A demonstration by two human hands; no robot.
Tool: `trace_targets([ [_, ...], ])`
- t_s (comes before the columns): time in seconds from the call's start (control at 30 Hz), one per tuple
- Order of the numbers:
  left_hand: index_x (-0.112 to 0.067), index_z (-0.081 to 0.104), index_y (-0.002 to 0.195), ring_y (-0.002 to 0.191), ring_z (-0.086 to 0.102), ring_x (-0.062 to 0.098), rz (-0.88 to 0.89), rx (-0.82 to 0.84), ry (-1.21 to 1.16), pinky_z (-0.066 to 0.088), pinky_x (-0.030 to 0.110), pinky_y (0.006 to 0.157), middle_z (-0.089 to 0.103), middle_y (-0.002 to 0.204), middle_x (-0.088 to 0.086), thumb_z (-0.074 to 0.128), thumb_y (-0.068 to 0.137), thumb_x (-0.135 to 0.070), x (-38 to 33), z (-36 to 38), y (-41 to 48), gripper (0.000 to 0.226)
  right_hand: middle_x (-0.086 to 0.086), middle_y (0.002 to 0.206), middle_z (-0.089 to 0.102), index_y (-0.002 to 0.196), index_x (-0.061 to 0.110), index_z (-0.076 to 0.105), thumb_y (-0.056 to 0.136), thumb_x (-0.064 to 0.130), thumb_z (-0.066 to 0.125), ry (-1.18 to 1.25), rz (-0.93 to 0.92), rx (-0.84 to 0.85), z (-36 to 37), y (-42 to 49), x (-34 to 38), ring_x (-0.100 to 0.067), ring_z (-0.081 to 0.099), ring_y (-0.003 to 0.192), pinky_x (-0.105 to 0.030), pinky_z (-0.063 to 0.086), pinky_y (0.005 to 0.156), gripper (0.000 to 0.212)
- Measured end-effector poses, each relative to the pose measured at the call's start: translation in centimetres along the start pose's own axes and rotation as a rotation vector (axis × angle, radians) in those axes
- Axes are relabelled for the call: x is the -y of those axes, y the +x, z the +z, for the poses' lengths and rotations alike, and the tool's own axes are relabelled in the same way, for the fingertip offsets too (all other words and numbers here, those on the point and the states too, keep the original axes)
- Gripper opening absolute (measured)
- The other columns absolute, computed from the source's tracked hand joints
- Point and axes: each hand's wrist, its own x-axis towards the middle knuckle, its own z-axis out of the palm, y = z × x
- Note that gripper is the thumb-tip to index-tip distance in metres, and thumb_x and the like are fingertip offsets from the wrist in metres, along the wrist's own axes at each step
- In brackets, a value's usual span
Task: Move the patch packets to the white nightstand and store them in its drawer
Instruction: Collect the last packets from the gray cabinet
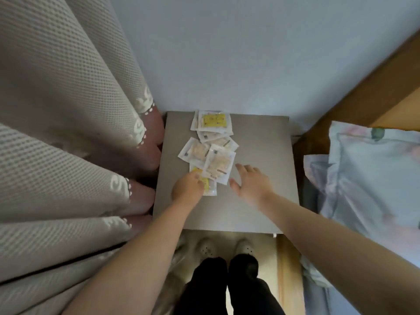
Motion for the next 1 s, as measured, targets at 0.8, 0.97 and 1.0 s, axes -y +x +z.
trace_targets([
  [0.8,-0.022,0.018,0.152,0.148,-0.003,0.025,0.287,-0.168,0.374,0.004,0.048,0.118,0.000,0.161,0.001,0.050,0.094,-0.046,4.2,4.8,9.1,0.070,-0.021,0.108,0.067,0.106,0.002,0.067,0.047,0.028,0.090,-0.234,-0.323,0.019,7.5,6.4,-4.5,-0.041,0.067,0.097,-0.044,0.057,0.068,0.069],
  [0.97,-0.020,-0.001,0.153,0.148,-0.010,0.024,0.302,0.066,0.461,0.003,0.045,0.120,-0.010,0.161,0.003,0.062,0.083,-0.054,1.4,4.2,12.8,0.101,-0.019,0.135,0.054,0.127,-0.001,0.055,0.062,0.014,0.082,-0.140,-0.185,0.015,6.5,6.2,-6.4,-0.037,0.054,0.123,-0.042,0.054,0.083,0.072],
  [1.0,-0.018,0.002,0.153,0.148,-0.006,0.026,0.311,0.081,0.489,0.007,0.044,0.120,-0.007,0.161,0.005,0.066,0.080,-0.054,1.2,4.4,13.0,0.103,-0.015,0.147,0.041,0.139,0.002,0.042,0.077,0.016,0.071,-0.150,-0.182,0.032,6.5,6.2,-6.4,-0.033,0.040,0.136,-0.040,0.049,0.093,0.070],
])
